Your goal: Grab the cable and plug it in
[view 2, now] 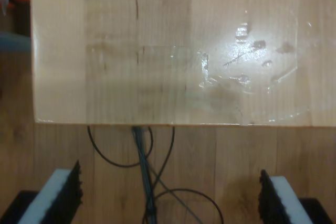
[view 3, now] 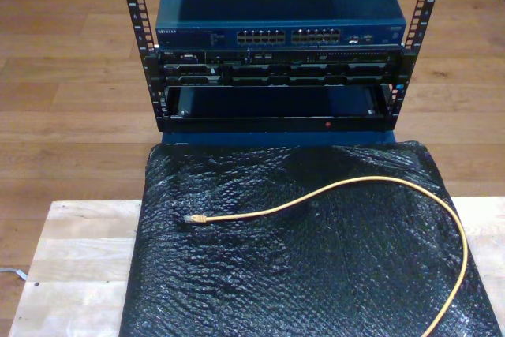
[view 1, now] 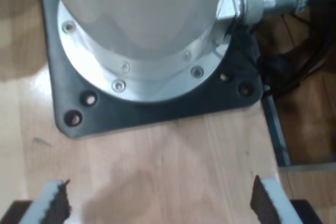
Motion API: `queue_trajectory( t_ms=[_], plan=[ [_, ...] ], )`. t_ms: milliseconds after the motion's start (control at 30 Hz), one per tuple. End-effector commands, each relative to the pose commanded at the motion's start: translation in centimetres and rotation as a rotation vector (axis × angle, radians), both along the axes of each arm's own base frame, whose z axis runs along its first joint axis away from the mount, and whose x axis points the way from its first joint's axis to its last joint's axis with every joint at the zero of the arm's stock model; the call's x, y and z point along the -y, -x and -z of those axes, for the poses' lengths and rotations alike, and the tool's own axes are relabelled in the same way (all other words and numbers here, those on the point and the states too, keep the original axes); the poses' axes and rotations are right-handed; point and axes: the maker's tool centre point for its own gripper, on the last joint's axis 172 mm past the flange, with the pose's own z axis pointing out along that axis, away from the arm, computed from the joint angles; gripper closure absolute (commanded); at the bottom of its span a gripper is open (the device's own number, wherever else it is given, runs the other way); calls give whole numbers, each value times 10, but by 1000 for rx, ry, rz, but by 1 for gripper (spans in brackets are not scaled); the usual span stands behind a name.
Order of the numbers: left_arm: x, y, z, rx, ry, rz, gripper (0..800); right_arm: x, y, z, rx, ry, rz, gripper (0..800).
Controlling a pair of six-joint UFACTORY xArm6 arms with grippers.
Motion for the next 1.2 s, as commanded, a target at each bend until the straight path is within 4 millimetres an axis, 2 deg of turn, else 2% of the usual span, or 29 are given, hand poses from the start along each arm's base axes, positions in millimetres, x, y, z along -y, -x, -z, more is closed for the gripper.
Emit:
queue_trajectory(
  t_ms=[133,367,600,733,967,1200],
  plan=[
    [-11,-3,-17,-9,-7,-18,0,1,-15,-14,37,-20,68,0],
    [-23,-11,-28,-10,-36,-40,0,-2,-44,-43,98,-64,142,1],
    [-18,-30,-49,29,8,-83,0,-5,-82,-75,125,-89,207,1],
    [-13,-50,-62,42,29,-90,0,-9,-104,-88,123,-94,227,1],
    [2,-69,-74,-3,59,-95,0,-38,-139,-113,150,-187,245,1],
    [11,-91,-77,7,76,-137,0,-68,-167,-154,213,-323,273,1]
  ],
)
